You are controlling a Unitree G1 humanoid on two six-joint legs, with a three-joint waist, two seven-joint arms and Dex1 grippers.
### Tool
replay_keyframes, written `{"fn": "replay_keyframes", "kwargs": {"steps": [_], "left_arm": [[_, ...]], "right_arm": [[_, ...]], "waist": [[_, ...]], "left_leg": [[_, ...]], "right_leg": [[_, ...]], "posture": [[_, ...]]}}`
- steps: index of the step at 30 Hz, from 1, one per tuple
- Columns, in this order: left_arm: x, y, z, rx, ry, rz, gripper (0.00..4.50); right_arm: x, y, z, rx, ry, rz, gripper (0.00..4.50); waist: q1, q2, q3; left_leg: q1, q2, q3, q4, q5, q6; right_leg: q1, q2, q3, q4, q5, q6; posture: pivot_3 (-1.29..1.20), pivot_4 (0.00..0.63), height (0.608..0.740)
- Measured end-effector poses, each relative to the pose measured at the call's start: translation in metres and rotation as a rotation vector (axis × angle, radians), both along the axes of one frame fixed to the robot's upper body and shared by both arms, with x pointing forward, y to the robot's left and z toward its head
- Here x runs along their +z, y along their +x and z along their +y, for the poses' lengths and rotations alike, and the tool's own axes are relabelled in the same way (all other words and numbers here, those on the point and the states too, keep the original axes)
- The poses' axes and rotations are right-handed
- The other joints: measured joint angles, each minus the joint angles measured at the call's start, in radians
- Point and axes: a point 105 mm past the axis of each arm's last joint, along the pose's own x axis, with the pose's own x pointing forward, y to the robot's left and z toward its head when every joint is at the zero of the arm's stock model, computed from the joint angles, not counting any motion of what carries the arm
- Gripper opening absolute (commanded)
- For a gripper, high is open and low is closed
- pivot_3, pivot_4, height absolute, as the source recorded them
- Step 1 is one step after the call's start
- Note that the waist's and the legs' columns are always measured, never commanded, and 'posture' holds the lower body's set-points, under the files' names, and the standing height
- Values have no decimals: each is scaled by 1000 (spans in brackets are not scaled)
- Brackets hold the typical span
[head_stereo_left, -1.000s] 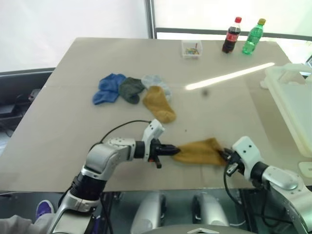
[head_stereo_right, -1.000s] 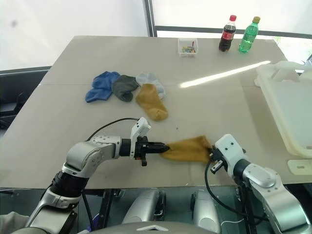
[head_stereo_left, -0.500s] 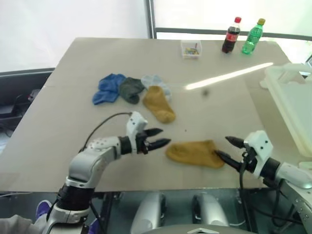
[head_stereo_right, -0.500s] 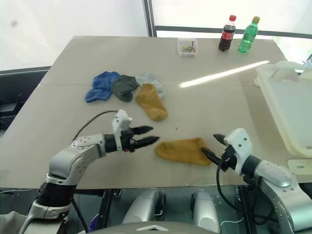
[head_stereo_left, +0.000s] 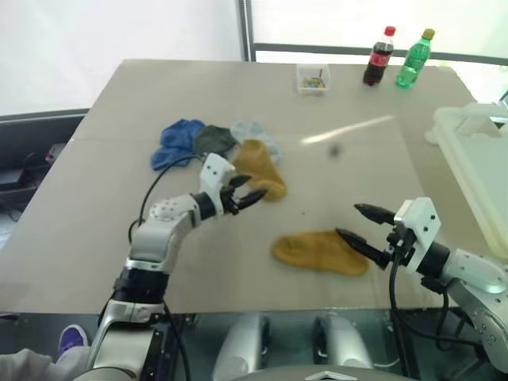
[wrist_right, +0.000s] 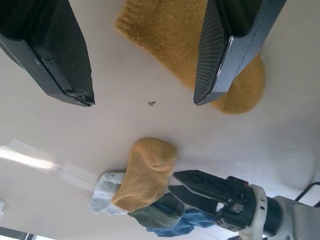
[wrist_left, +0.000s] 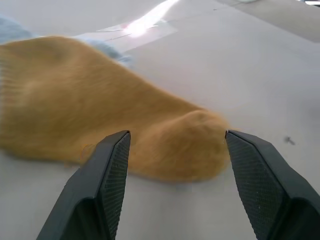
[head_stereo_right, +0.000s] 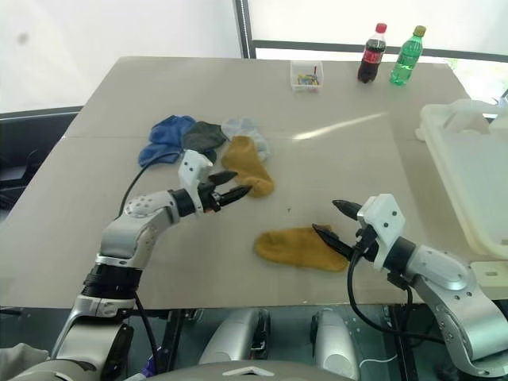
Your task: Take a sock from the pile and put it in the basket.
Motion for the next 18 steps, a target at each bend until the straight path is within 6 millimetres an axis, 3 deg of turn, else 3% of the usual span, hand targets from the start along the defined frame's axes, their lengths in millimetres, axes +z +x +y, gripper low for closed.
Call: {"fn": "replay_keyframes", "kwargs": {"steps": [11,13,14,15,18], "left_arm": [[-4,4,-35,-81,204,-48,3193],[-8,4,-39,-94,245,-41,2675],[-9,4,-39,-96,249,-39,2658],[-15,2,-41,-122,269,-22,2004],[-15,-1,-42,-155,272,-21,1095]], "right_arm": [[-2,2,-1,-21,-5,4,3238],[-2,2,-1,-21,-6,1,3359],[-2,2,-1,-21,-6,1,3359],[-2,3,-1,-22,-8,1,3359],[-2,3,-1,-22,-9,1,3359]], "waist": [[3,0,0],[2,0,0],[1,0,0],[0,0,0],[0,0,0]], "left_leg": [[0,-1,0,0,0,1],[0,0,0,0,0,1],[0,0,0,0,0,1],[1,0,0,0,0,1],[1,0,0,0,0,1]], "right_leg": [[0,0,0,0,0,0],[0,1,0,1,0,0],[0,1,0,1,0,0],[0,2,0,1,0,0],[0,2,0,1,0,0]], "posture": [[0,150,729],[0,150,729],[0,150,729],[0,150,729],[0,150,729]]}}
